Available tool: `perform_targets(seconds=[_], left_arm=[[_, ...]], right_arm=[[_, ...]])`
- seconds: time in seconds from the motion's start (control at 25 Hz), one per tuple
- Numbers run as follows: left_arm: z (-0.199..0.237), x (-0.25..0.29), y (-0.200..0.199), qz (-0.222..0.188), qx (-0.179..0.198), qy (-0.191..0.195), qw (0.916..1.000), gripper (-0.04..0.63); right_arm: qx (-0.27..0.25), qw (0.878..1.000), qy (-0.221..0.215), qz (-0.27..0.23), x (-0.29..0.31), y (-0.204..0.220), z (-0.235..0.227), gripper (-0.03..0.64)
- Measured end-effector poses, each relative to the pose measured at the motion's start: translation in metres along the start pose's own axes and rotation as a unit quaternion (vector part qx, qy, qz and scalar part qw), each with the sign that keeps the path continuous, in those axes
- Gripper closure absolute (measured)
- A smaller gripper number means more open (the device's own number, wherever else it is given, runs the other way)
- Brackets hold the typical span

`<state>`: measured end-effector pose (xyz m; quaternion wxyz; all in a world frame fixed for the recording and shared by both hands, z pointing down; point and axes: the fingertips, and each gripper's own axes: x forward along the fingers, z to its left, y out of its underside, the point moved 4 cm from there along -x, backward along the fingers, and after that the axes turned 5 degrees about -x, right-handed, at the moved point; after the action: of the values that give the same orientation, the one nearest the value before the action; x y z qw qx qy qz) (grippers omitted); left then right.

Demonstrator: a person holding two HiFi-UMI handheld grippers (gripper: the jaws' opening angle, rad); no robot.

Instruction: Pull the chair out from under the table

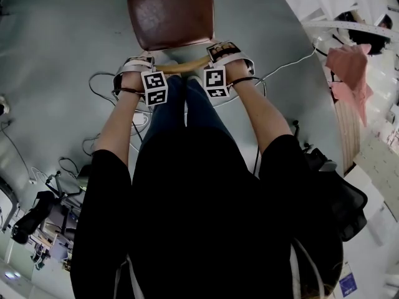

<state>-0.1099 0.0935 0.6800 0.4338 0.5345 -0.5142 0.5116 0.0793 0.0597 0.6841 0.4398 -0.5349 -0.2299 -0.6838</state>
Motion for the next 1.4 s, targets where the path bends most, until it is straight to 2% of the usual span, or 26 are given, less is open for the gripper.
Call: perform_targets(seconds=[0.24, 0.64, 1.12, 1.4], left_arm=[[-0.035, -0.004, -0.010, 0.018, -0.005, 0.014, 0.9997, 0.437], [-0.080, -0.009, -0.024, 0.012, -0.012, 0.018, 0.9997, 0.437], [-0.107, -0.020, -0.023, -0.006, -0.006, 0.032, 0.9995, 0.438], [-0.126, -0.023, -0.027, -0.029, -0.001, 0.036, 0.9989, 0.437]], right_arm=[[0.004, 1.000, -0.001, -0.002, -0.014, -0.013, 0.032, 0.474], [-0.006, 1.000, -0.005, -0.005, -0.030, -0.028, 0.071, 0.474], [-0.001, 1.000, -0.020, -0.010, -0.046, -0.043, 0.091, 0.474], [0.005, 0.999, -0.039, -0.004, -0.052, -0.052, 0.111, 0.474]])
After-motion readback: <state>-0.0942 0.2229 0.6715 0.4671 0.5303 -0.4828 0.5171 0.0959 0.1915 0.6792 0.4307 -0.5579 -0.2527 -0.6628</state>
